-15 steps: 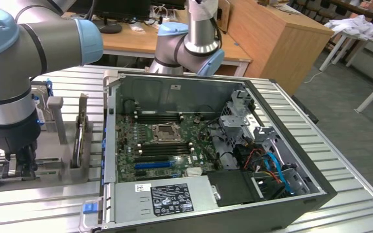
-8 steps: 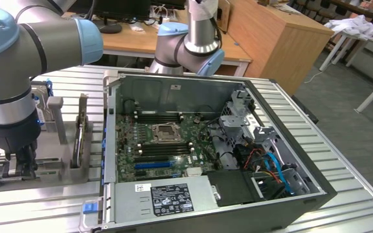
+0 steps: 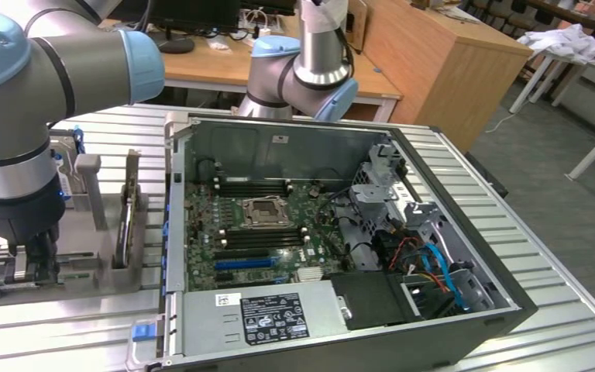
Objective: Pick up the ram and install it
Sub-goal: 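Pick up the ram and move it above insertion slot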
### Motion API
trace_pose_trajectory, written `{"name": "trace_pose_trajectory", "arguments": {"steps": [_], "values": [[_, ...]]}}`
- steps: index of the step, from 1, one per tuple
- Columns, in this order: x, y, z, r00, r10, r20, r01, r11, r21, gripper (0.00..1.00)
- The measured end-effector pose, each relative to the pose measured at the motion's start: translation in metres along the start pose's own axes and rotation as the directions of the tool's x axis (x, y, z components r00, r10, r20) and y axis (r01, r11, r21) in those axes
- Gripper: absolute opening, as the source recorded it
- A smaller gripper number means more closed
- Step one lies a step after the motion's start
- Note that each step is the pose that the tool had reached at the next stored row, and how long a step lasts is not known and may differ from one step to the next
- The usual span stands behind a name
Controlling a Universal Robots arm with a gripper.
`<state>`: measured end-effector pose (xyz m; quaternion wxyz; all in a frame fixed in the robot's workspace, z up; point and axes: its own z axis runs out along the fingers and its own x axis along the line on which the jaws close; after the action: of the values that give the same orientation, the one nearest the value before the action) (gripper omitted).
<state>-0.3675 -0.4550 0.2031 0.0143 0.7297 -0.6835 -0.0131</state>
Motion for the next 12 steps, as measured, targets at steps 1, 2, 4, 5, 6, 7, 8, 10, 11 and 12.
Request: {"name": "trace_pose_trajectory", "arguments": {"steps": [1, 2, 4, 5, 6, 7, 8, 10, 11, 12], "values": [[0.0000, 0.0000, 0.0000, 1.0000, 0.000, 0.0000, 0.000, 1.0000, 0.0000, 0.20], [0.0000, 0.0000, 0.0000, 1.0000, 0.000, 0.0000, 0.000, 1.0000, 0.0000, 0.20], [0.0000, 0.0000, 0.0000, 1.0000, 0.000, 0.0000, 0.000, 1.0000, 0.0000, 0.20], [0.0000, 0.0000, 0.0000, 1.0000, 0.000, 0.0000, 0.000, 1.0000, 0.0000, 0.20], [0.0000, 0.0000, 0.0000, 1.0000, 0.000, 0.0000, 0.000, 1.0000, 0.0000, 0.20], [0.0000, 0.0000, 0.0000, 1.0000, 0.000, 0.0000, 0.000, 1.0000, 0.0000, 0.20], [0.0000, 0.0000, 0.0000, 1.0000, 0.000, 0.0000, 0.000, 1.0000, 0.0000, 0.20], [0.0000, 0.0000, 0.0000, 1.0000, 0.000, 0.0000, 0.000, 1.0000, 0.0000, 0.20], [0.0000, 0.0000, 0.0000, 1.0000, 0.000, 0.0000, 0.000, 1.0000, 0.0000, 0.20], [0.0000, 0.0000, 0.0000, 1.0000, 0.000, 0.0000, 0.000, 1.0000, 0.0000, 0.20]]}}
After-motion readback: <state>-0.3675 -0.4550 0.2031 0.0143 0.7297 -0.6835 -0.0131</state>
